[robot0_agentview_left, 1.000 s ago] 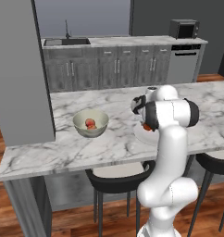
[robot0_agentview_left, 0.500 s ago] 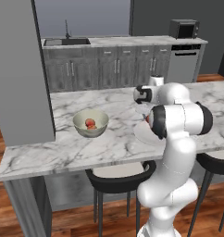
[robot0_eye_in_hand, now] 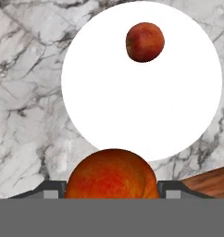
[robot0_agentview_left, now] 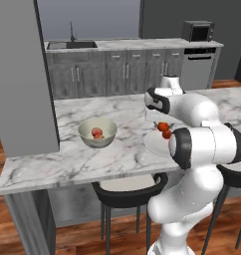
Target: Take the fruits from the plate on the dining counter and place two fruits in each bowl.
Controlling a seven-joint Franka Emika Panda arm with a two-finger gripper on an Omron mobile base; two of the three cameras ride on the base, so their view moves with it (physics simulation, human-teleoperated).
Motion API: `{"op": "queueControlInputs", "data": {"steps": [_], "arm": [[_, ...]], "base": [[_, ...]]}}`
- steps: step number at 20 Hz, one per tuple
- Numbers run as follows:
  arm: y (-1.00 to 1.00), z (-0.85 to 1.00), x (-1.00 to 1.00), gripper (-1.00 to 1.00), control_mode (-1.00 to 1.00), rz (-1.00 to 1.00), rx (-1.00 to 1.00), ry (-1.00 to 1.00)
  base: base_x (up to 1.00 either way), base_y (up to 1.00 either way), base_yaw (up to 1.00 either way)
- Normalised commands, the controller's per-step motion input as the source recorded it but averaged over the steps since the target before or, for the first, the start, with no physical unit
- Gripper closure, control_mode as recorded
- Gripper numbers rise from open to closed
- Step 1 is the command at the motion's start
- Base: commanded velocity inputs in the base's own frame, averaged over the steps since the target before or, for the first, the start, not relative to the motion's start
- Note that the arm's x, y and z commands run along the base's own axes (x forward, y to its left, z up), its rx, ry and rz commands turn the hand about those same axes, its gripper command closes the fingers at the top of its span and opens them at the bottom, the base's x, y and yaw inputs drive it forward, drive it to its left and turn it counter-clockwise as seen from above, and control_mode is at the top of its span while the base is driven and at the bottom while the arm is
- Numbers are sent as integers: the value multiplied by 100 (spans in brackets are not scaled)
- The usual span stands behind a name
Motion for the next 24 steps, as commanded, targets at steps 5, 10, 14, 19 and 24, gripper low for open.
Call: {"op": "queueControlInputs", "data": {"steps": [5, 10, 14, 19, 24], "arm": [[13, 16, -22, 100, -100, 19, 0, -11], [18, 6, -2, 100, -100, 3, 0, -7], [27, 0, 0, 100, -100, 0, -1, 0], [22, 4, 0, 100, -100, 0, 0, 0], [2, 0, 0, 100, 100, 0, 0, 0]], "base": [[0, 0, 0], [0, 0, 0], [0, 0, 0], [0, 0, 0], [-8, -17, 0]]}}
